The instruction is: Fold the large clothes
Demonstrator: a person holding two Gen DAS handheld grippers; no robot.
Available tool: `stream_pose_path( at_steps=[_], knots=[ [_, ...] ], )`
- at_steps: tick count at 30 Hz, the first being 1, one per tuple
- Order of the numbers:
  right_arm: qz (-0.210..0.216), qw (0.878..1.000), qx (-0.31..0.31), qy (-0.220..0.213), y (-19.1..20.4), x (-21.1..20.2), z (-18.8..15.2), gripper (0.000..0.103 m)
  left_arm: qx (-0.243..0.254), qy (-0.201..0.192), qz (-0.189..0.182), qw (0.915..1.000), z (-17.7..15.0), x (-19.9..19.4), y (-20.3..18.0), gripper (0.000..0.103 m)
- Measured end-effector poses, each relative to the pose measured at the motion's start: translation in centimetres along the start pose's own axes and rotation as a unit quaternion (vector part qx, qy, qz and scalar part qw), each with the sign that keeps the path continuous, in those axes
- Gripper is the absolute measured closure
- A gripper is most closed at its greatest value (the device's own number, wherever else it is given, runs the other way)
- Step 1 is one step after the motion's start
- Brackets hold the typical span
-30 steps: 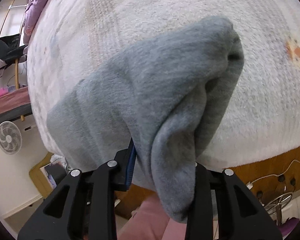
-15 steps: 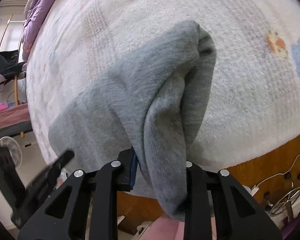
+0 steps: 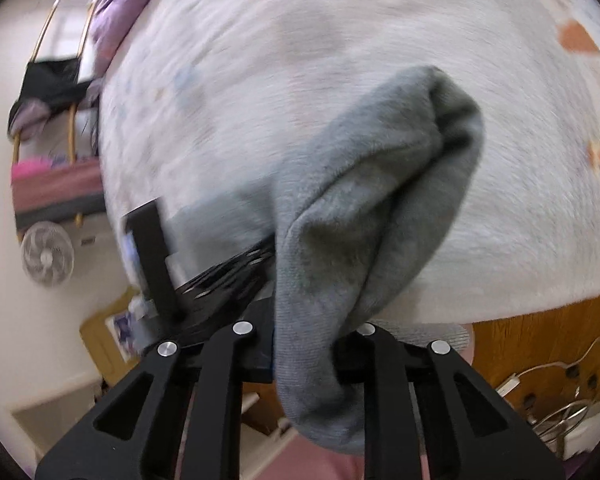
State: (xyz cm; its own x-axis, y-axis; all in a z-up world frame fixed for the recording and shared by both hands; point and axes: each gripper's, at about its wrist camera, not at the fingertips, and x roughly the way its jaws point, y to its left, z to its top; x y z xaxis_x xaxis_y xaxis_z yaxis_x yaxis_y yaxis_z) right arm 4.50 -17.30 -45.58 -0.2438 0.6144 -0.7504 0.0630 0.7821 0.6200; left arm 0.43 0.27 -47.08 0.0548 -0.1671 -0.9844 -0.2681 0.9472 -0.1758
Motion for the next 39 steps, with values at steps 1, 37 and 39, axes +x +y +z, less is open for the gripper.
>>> stream_pose_path(
  at_steps=[1,37,39],
  knots=[
    [0.001,1.0,-0.007,0.006,0.6,0.0,0.2,0.087,-0.006,-0.001,-0.003,1.0,0.0,0.0,0.2,0.101],
    [-0.201,0.978,-0.021,0.053,21.0,24.4,-0.1,0.045,-0.045,0.016,0.078,0.9958,-4.4,-11.9,30.7,0.1],
    [-0.111,0.988,0.026,0.1,20.9,26.0,-0.7,0.034,-0.057,0.023,0.084,0.9946,-5.1,-12.0,31.9,0.1]
  ],
)
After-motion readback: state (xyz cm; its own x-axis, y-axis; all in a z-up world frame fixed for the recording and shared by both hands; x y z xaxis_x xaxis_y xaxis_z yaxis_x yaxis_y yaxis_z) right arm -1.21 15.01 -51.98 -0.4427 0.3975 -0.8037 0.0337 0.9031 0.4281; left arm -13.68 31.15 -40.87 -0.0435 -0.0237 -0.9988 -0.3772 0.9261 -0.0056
